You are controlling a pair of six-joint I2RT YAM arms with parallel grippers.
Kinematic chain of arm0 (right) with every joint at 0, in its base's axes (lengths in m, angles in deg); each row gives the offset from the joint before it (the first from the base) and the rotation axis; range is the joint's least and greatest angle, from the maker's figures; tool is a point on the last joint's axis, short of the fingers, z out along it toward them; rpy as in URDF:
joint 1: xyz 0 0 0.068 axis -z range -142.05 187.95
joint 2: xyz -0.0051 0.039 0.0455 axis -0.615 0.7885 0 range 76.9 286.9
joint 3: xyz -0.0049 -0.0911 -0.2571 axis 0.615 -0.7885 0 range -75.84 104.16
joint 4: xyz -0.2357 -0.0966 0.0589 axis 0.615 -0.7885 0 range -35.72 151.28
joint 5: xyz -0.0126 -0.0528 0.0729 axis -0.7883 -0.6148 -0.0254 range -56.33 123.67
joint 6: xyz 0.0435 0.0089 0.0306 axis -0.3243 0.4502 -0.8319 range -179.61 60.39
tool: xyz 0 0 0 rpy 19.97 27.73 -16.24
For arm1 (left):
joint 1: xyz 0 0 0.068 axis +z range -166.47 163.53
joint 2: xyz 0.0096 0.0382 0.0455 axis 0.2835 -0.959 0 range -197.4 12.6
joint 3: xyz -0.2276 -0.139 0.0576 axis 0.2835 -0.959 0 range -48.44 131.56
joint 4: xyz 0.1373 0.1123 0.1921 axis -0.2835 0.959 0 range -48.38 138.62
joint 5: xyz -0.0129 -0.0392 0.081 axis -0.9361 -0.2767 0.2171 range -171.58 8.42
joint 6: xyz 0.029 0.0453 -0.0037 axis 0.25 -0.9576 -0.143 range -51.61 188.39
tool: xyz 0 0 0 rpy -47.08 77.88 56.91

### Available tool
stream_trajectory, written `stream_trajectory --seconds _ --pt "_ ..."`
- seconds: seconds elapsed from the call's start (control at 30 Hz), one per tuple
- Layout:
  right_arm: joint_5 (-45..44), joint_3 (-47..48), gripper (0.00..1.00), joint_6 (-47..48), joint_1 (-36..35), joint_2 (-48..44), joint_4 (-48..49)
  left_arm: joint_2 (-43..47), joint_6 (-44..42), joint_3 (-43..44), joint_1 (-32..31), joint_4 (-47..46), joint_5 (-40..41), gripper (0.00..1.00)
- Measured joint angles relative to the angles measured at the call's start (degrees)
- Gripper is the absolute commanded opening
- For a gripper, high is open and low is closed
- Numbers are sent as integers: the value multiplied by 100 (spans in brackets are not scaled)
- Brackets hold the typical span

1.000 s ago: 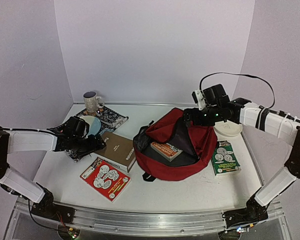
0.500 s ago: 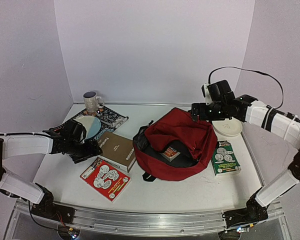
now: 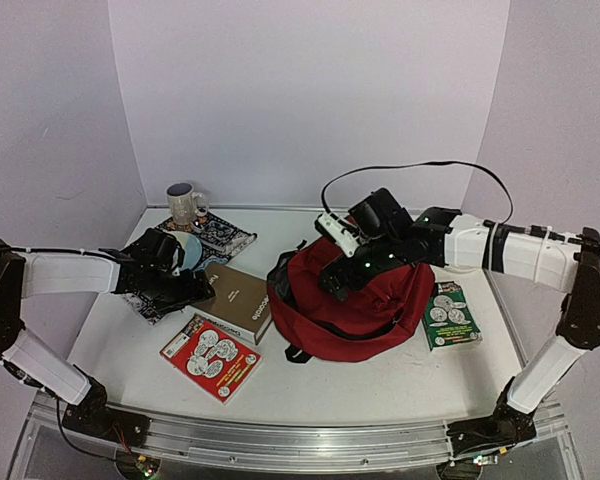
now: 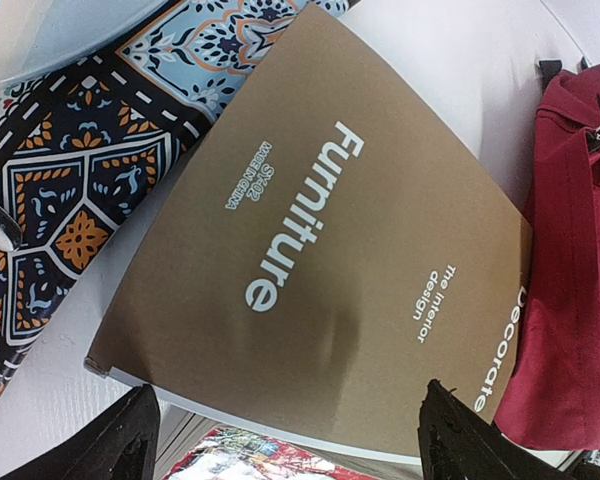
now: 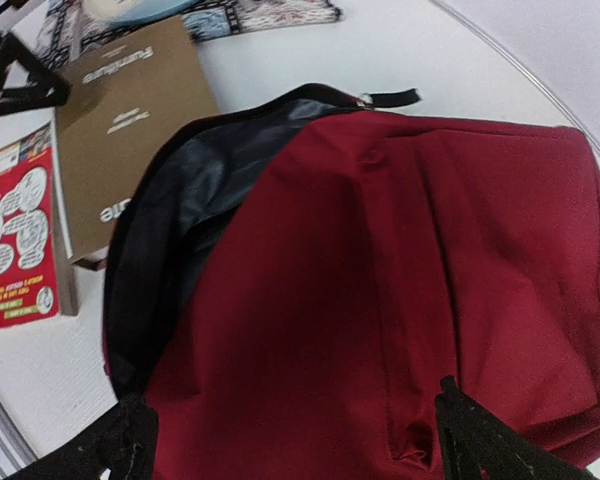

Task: Pack the student bag
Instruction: Pick up the largest pocket of the bag from the student bag.

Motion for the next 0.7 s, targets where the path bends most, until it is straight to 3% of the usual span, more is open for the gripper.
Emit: stream_trajectory --seconds 0.37,0.7 --pt "125 -117 86 720 -710 6 -567 2 -40 2 0 -1 2 91" --pt "-164 -129 77 970 -870 351 -939 2 -116 2 0 -1 2 91"
